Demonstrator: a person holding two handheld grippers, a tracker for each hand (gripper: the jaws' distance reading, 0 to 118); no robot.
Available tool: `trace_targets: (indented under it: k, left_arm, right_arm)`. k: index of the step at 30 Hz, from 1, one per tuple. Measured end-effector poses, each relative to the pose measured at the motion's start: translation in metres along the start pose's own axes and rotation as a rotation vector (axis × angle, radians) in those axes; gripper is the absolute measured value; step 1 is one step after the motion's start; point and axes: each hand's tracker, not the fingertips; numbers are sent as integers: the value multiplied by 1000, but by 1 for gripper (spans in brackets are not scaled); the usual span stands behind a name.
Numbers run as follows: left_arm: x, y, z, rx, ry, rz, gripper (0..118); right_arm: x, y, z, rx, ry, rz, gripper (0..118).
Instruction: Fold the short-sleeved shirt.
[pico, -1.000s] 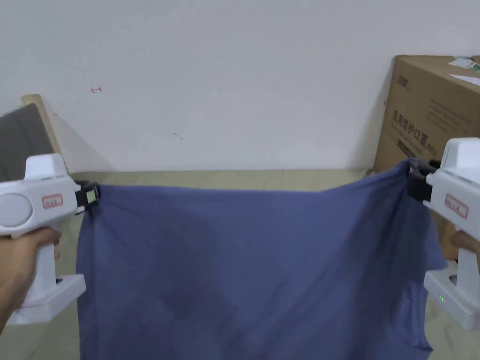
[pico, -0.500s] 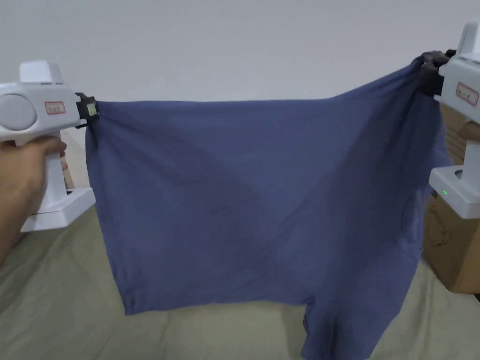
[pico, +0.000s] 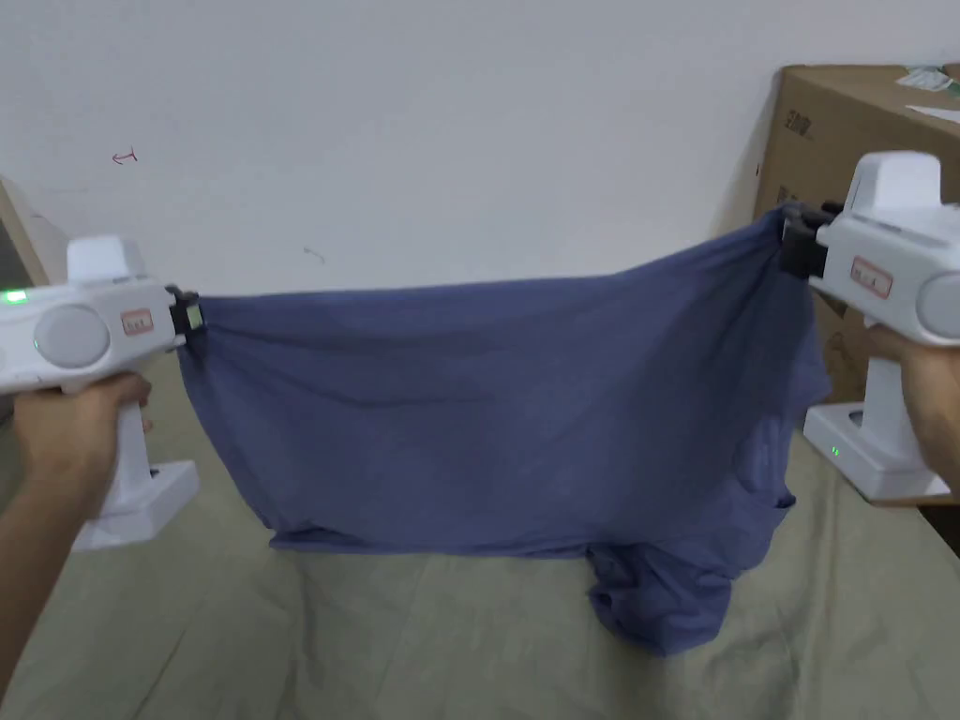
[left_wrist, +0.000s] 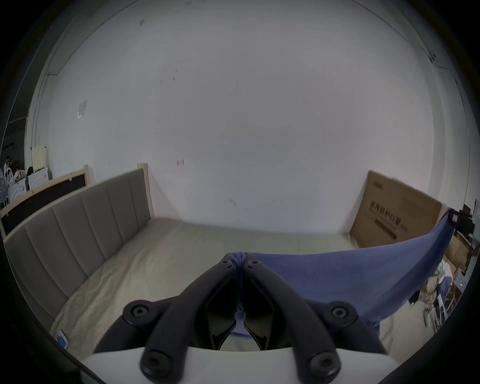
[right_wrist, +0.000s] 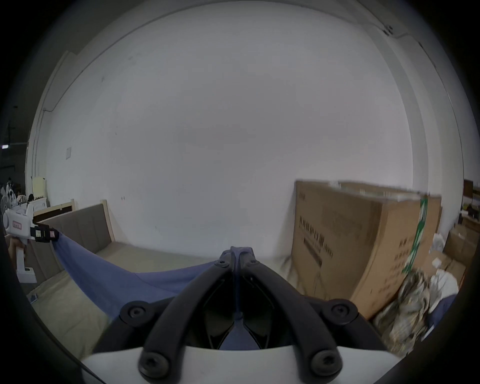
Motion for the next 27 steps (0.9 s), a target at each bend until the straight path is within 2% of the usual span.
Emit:
trace_targets:
  k: [8, 17, 27]
  left_arm:
    - [-8, -122, 22, -157, -18, 27, 0]
    - [-33, -244, 127, -301, -22, 57, 0]
    - [-65, -348, 207, -450, 29, 107, 0]
  right_arm:
    - [12, -113, 35, -145, 25, -87, 1]
    - [6, -204, 161, -320, 35, -110, 1]
    - [-3, -290, 276, -495, 15, -203, 1]
